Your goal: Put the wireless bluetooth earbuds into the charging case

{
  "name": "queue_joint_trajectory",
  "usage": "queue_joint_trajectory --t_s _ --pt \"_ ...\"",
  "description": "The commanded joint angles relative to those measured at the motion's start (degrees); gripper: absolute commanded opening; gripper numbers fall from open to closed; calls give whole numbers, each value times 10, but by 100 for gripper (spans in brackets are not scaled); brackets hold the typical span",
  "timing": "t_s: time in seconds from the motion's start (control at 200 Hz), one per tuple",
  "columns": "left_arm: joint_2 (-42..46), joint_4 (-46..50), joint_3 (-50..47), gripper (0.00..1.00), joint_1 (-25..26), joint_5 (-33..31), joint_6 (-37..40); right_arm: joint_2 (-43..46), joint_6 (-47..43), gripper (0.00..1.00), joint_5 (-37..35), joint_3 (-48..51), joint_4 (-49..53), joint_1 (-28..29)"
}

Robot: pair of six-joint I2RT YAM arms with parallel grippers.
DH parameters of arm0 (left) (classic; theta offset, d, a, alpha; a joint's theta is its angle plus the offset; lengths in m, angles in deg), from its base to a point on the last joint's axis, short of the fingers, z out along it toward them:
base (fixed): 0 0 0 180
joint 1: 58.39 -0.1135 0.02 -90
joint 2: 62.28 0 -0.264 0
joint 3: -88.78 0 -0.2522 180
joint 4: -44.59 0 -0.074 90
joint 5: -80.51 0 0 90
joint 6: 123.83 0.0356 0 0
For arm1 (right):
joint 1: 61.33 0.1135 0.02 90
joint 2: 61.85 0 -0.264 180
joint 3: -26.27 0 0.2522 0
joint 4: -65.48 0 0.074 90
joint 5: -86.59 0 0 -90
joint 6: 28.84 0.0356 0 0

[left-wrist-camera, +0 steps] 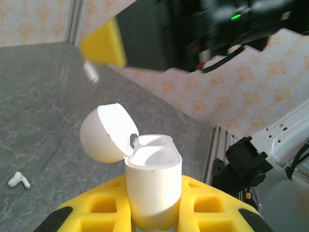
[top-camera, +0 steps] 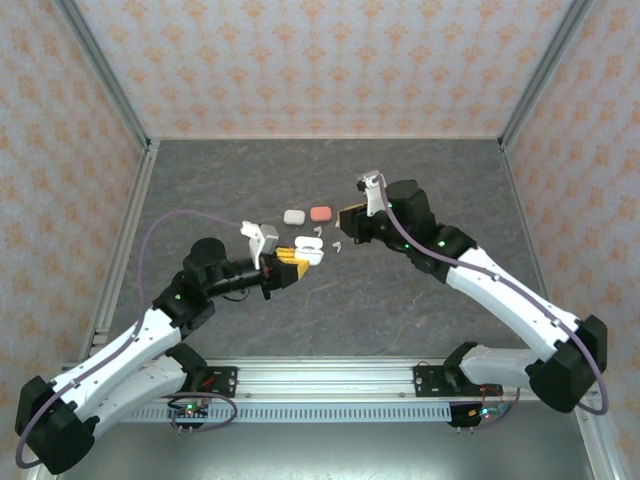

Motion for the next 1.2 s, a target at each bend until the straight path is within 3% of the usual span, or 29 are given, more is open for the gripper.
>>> queue_joint_trajectory --t_s 0.0,0.445,1.196 --pt "-19 -60 -1 0 4 15 -2 35 -33 21 -12 13 -9 18" --pt "-76 -73 31 0 12 36 5 47 -85 21 -46 17 -57 119" --pt "-75 -70 39 0 16 32 9 8 -87 21 -5 17 -52 133"
